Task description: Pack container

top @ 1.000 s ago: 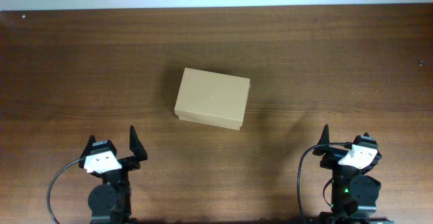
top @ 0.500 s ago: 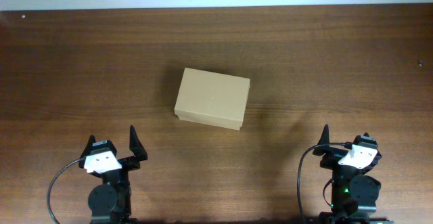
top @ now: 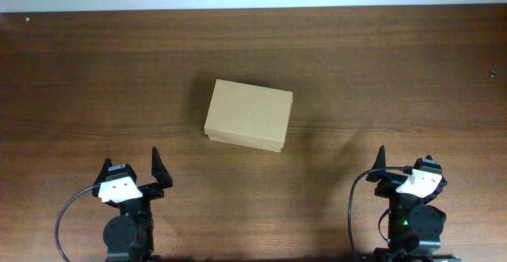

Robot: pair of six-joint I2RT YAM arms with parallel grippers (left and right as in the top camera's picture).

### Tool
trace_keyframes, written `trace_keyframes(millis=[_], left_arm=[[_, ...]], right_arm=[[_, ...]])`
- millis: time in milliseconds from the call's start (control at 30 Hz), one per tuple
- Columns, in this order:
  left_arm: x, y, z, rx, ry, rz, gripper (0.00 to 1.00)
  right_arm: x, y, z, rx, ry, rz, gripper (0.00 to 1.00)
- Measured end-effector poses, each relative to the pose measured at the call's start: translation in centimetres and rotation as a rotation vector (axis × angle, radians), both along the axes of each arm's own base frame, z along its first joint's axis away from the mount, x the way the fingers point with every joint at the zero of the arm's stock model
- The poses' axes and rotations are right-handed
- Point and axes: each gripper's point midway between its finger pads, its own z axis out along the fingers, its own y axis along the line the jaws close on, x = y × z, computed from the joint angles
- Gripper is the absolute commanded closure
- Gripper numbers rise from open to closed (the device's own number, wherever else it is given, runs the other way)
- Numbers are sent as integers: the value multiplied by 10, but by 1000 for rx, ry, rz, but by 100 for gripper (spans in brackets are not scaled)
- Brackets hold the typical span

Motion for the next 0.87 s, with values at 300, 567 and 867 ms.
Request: trace_keyframes(millis=[300, 567, 867], left_arm=[[0, 0, 0, 0, 0, 0, 0], [0, 0, 0, 0, 0, 0, 0], [0, 0, 0, 0, 0, 0, 0]], right_arm=[[0, 0, 0, 0, 0, 0, 1], [0, 0, 0, 0, 0, 0, 1], [0, 0, 0, 0, 0, 0, 1]])
